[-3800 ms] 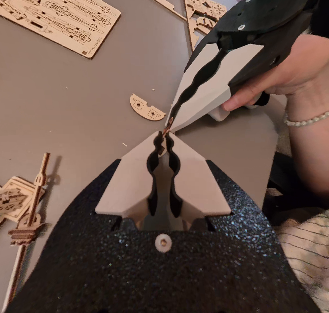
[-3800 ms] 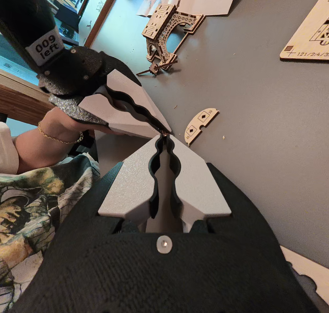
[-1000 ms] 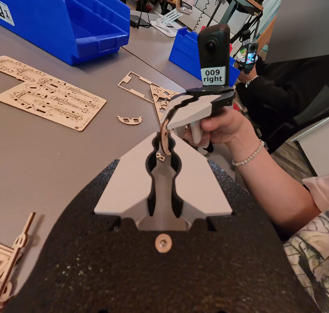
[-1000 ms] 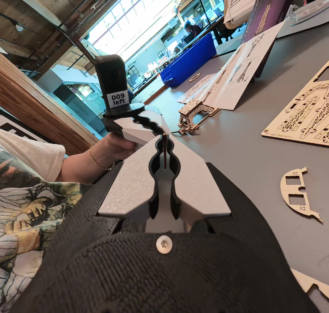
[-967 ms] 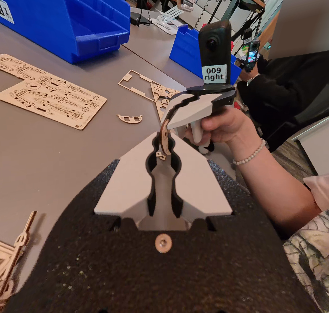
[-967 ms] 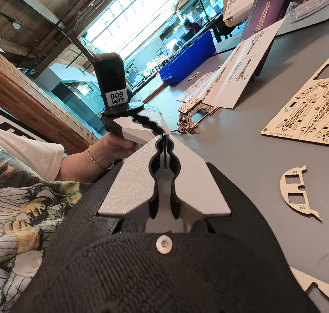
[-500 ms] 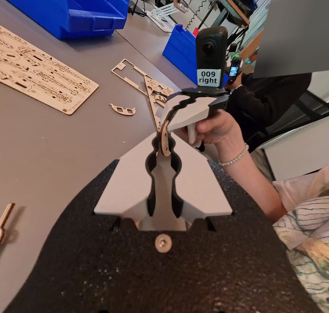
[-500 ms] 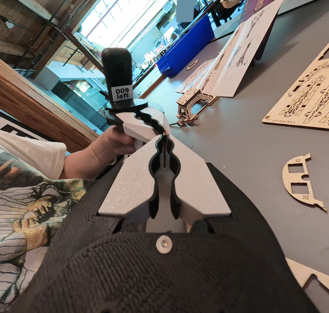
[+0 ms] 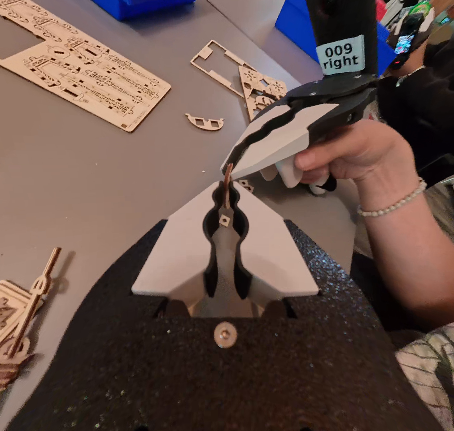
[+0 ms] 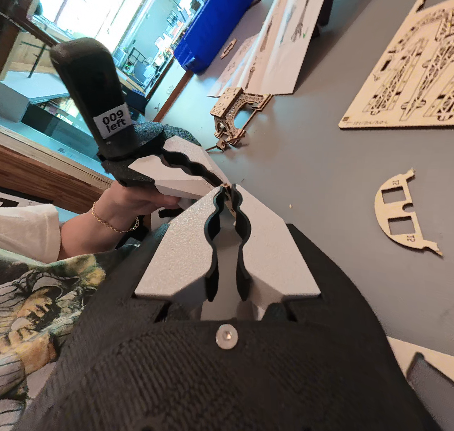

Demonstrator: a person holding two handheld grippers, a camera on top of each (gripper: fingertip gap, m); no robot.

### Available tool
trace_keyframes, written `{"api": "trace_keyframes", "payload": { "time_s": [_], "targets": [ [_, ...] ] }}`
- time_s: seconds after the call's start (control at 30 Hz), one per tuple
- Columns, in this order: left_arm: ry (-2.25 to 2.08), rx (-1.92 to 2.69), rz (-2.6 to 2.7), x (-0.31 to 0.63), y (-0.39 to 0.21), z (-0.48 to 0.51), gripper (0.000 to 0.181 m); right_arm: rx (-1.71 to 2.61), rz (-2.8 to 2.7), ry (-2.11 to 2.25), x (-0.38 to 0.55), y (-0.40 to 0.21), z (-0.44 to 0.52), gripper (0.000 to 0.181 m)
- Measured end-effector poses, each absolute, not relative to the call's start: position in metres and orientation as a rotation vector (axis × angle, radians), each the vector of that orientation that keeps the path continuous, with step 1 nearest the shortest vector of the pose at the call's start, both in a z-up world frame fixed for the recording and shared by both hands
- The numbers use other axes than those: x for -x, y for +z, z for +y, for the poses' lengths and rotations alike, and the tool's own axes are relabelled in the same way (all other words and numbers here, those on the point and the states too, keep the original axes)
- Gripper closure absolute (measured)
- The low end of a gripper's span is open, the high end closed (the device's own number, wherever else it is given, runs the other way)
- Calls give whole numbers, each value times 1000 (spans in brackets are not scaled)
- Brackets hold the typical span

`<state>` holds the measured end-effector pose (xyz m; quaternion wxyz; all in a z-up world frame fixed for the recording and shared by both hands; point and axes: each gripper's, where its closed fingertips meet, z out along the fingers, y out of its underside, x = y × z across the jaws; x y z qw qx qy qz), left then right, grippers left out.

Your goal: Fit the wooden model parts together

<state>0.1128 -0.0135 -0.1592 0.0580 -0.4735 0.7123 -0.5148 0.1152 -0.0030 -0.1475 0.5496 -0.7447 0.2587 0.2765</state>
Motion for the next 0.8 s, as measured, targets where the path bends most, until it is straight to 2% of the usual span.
{"api": "trace_keyframes", "payload": {
  "time_s": [0.27,0.8],
  "targets": [
    [-1334,1312,2234,-119,-175,-12,173,1844,711,627,-120,-165,-3,181],
    [-1722,1340,2300,-110,-158,-28,175,1767,597,678,-112,-147,-15,181]
  ]
}}
